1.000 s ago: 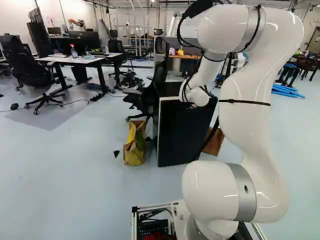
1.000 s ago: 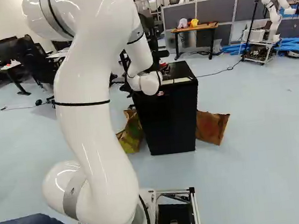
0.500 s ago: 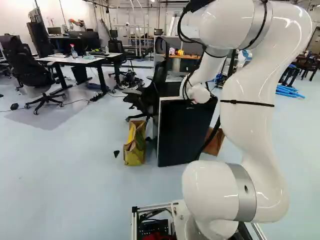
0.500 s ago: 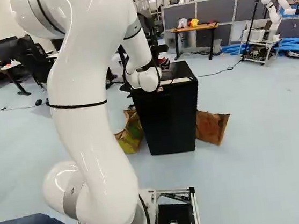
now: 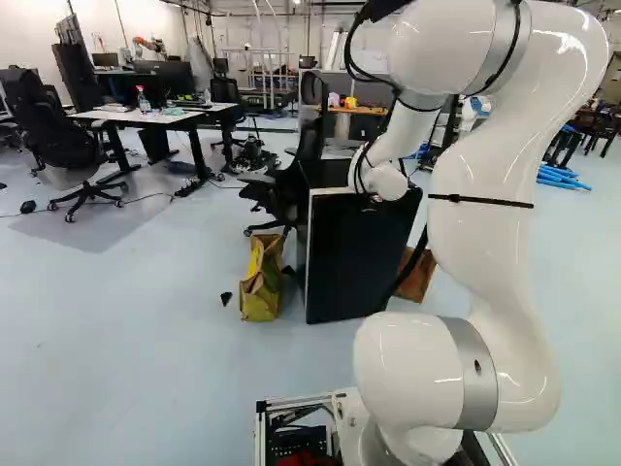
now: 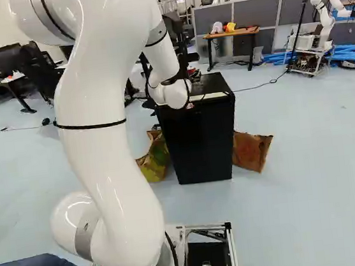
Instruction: Grab a drink from the fridge
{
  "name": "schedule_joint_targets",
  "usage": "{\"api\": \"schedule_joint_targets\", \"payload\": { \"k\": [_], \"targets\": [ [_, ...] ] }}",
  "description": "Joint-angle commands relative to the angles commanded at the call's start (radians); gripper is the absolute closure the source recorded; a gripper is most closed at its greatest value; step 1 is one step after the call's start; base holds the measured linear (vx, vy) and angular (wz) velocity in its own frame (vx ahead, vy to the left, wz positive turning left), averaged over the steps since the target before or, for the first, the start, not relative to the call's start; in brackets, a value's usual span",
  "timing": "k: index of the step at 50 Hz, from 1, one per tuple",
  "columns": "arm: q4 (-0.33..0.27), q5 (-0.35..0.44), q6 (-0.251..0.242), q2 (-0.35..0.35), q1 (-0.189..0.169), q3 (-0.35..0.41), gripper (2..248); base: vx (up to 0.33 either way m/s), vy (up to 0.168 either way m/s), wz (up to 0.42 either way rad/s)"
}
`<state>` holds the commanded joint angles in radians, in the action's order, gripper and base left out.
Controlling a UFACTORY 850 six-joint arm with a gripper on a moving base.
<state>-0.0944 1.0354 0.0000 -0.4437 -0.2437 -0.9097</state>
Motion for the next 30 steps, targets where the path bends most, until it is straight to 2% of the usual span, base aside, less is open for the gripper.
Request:
{"api": "schedule_joint_targets", "payload": {
  "k": [30],
  "targets": [
    [0.013,-0.022,0.0,0.097,0.033,0.111,150,0.0,0.0,0.0]
  ]
}}
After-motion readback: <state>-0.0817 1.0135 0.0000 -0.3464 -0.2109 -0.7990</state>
